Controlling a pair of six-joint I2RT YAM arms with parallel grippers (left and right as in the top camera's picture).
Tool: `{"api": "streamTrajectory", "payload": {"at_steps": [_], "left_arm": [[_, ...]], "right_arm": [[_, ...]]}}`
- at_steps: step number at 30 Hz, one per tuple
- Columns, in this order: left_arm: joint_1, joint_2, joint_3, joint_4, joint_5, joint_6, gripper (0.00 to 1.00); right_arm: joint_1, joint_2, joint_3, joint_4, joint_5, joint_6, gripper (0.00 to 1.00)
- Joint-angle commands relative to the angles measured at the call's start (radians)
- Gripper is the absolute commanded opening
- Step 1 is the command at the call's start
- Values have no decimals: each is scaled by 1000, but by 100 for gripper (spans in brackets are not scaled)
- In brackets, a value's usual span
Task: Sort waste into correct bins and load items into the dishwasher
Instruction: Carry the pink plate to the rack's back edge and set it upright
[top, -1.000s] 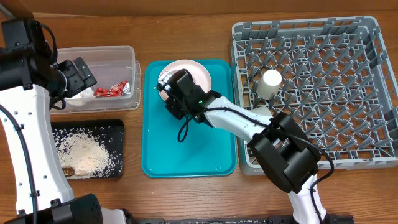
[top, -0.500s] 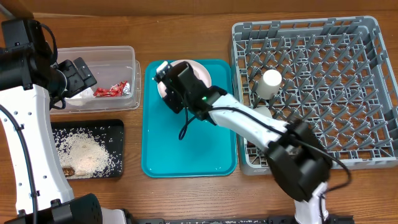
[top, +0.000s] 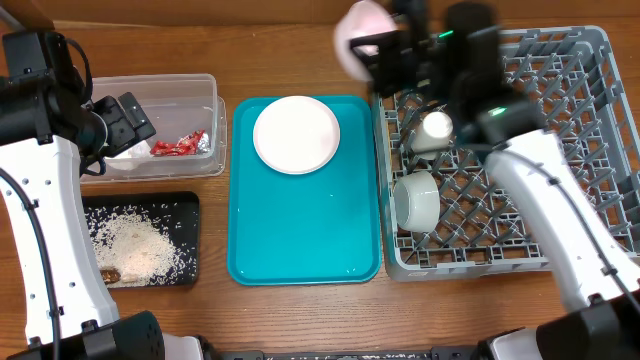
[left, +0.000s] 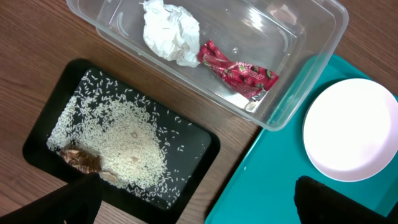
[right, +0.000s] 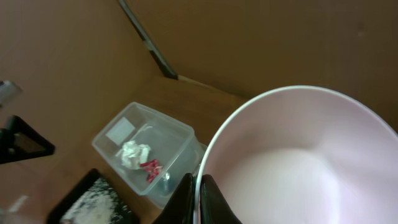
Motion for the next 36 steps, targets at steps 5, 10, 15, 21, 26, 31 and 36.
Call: {"api": "streamTrajectory", "payload": {"at_steps": [5, 10, 15, 21, 26, 31, 36], "left_arm": [[5, 5, 0, 1, 7, -14, 100], [5, 5, 0, 1, 7, -14, 100], [5, 5, 0, 1, 7, -14, 100], [5, 5, 0, 1, 7, -14, 100], [5, 5, 0, 1, 7, -14, 100], [5, 5, 0, 1, 7, -14, 100], [5, 5, 0, 1, 7, -14, 100]], "right_arm": [[-312, 56, 14, -13, -598, 110, 4], [-424, 119, 14, -12, -728, 109, 4], [-455, 199, 14, 10, -828, 109, 4], [-455, 288, 14, 37, -838, 111, 4], [-447, 356, 14, 128, -781, 233, 4], [-406, 426, 14, 296, -739, 407, 4], [-369, 464, 14, 393, -670, 532, 4]]}}
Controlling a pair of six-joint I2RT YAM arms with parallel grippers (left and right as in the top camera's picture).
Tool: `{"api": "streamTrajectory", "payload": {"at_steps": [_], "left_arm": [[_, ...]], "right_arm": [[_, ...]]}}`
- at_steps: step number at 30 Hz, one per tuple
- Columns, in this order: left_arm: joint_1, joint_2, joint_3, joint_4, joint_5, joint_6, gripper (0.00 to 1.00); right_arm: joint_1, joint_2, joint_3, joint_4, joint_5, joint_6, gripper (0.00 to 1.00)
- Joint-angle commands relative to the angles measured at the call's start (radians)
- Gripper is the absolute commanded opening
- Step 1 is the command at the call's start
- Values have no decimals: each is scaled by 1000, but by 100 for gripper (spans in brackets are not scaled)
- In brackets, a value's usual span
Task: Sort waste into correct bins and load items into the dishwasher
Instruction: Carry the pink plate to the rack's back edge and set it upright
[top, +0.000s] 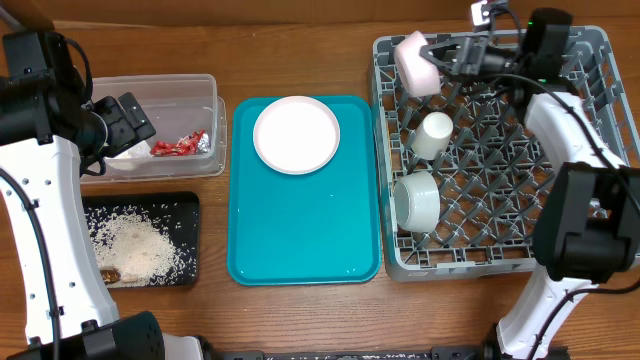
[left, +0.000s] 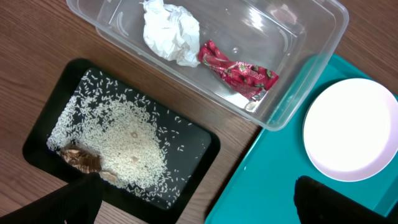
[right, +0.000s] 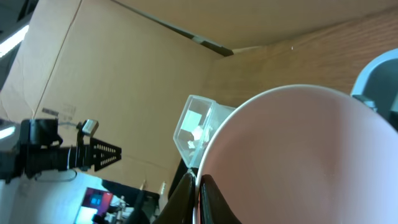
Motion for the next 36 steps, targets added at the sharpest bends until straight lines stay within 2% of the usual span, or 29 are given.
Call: {"api": "streamTrajectory", "payload": {"at_steps": [1, 7, 18, 24, 30, 36], "left_arm": [[5, 5, 0, 1, 7, -14, 100], [5, 5, 0, 1, 7, -14, 100], [5, 5, 0, 1, 7, -14, 100], [5, 5, 0, 1, 7, -14, 100], [5, 5, 0, 1, 7, -14, 100], [5, 5, 0, 1, 7, -14, 99]], "right_arm": [[33, 27, 14, 32, 81, 138, 4], [65, 34, 12, 31, 189, 138, 4], [69, 36, -11, 28, 251, 148, 4], [69, 38, -11, 45, 251, 291, 4], [77, 38, -11, 136, 269, 412, 4], [98, 38, -11, 163, 290, 434, 4]]}}
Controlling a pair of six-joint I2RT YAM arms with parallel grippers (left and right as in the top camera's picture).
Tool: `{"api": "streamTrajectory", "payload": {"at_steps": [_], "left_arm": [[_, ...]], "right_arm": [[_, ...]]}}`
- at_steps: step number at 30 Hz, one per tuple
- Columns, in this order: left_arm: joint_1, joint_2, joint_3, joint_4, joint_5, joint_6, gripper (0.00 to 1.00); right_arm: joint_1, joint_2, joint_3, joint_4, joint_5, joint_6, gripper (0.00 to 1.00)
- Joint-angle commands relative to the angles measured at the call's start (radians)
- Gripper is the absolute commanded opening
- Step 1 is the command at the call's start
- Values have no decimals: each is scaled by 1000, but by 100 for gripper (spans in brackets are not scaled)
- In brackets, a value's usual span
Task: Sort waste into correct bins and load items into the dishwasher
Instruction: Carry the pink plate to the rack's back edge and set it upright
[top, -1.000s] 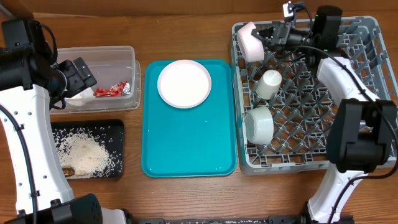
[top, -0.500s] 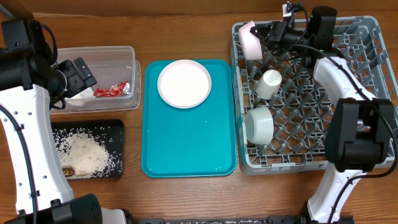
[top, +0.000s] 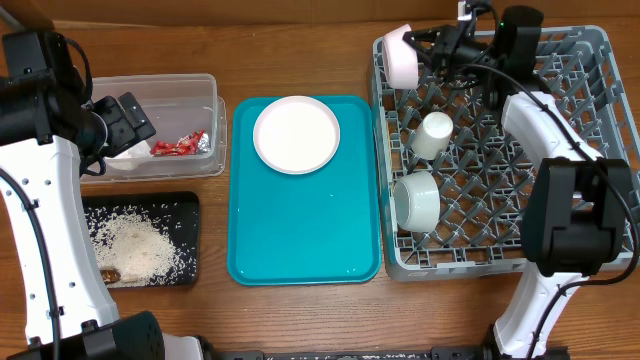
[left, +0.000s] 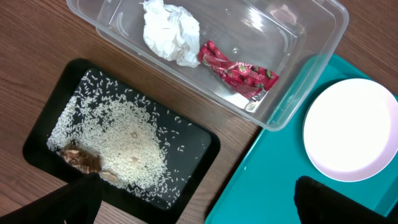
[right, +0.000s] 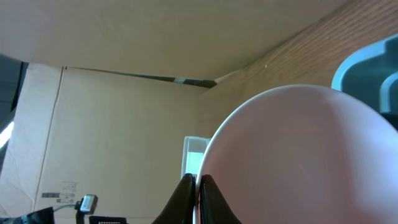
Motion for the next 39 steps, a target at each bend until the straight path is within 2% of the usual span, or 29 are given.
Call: {"api": "streamTrajectory", "payload": {"at_steps": [1, 19, 28, 34, 35, 36, 39], "left_arm": [[5, 5, 0, 1, 7, -14, 100], [5, 5, 0, 1, 7, -14, 100], [5, 5, 0, 1, 7, -14, 100], [5, 5, 0, 1, 7, -14, 100], [5, 5, 0, 1, 7, -14, 100], [5, 5, 0, 1, 7, -14, 100], [5, 5, 0, 1, 7, -14, 100]], "right_arm": [[16, 7, -8, 3, 21, 33, 4], [15, 51, -50, 5, 37, 11, 4], [12, 51, -50, 78, 26, 105, 4], [-8, 51, -50, 40, 27, 104, 15], [-10, 51, -50, 36, 26, 104, 19], [-14, 51, -50, 23, 26, 103, 29], [-19, 51, -50, -4, 26, 78, 41]]}}
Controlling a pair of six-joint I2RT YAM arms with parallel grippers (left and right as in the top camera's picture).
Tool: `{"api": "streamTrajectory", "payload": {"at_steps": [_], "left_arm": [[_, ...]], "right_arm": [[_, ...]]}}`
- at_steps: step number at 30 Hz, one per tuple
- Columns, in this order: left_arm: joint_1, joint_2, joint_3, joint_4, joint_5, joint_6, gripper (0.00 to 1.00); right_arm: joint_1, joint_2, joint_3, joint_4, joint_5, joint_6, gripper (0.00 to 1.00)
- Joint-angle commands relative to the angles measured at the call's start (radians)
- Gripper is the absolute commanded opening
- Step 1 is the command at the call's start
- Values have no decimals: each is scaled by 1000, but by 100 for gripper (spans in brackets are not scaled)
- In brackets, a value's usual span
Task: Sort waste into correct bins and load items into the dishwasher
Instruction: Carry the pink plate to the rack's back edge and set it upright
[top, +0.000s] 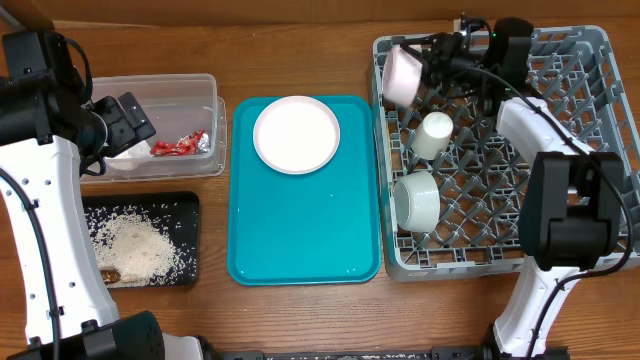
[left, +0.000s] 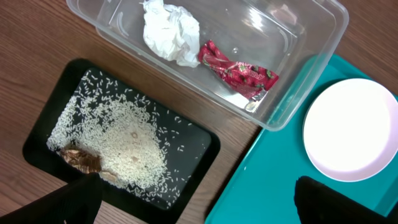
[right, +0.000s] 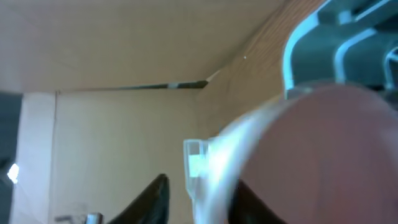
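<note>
A pink bowl (top: 401, 75) stands on edge in the far left corner of the grey dish rack (top: 560, 200). My right gripper (top: 432, 62) is just right of it. In the right wrist view the fingers (right: 157, 198) are spread apart, with the blurred bowl rim (right: 249, 143) between them. A white plate (top: 296, 134) lies on the teal tray (top: 300, 240). My left gripper (left: 198, 186) hangs open over the bins with nothing in it. A white tissue (left: 169, 31) and a red wrapper (left: 239, 70) lie in the clear bin (left: 298, 81).
A black tray (top: 140, 240) holds rice and a brown scrap (left: 81, 158). A white cup (top: 434, 134) and a pale green mug (top: 415, 200) lie in the rack's left side. A cardboard wall runs along the table's far edge.
The pink bowl has dropped lower into the rack's far left corner. My right gripper's fingers, pinched on its rim before, now stand apart. The left arm is unchanged.
My right gripper held the pink bowl by its rim high above the rack's left edge. Then it held the bowl at the rack's far left corner, and then lower there. Now the bowl rests in that corner with the fingers spread.
</note>
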Motion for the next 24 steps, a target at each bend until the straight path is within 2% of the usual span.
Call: {"api": "streamTrajectory", "payload": {"at_steps": [1, 3, 7, 10, 16, 24], "left_arm": [[5, 5, 0, 1, 8, -14, 100], [5, 5, 0, 1, 8, -14, 100], [5, 5, 0, 1, 8, -14, 100], [5, 5, 0, 1, 8, -14, 100], [5, 5, 0, 1, 8, -14, 100], [5, 5, 0, 1, 8, -14, 100]], "right_arm": [[-11, 14, -6, -14, 2, -21, 49], [-17, 14, -6, -3, -20, -21, 61], [-43, 14, -6, 92, -85, -20, 68], [-92, 13, -3, 164, -153, -8, 70], [-167, 12, -3, 119, -190, -19, 79], [-236, -3, -3, 124, -209, -13, 80]]}}
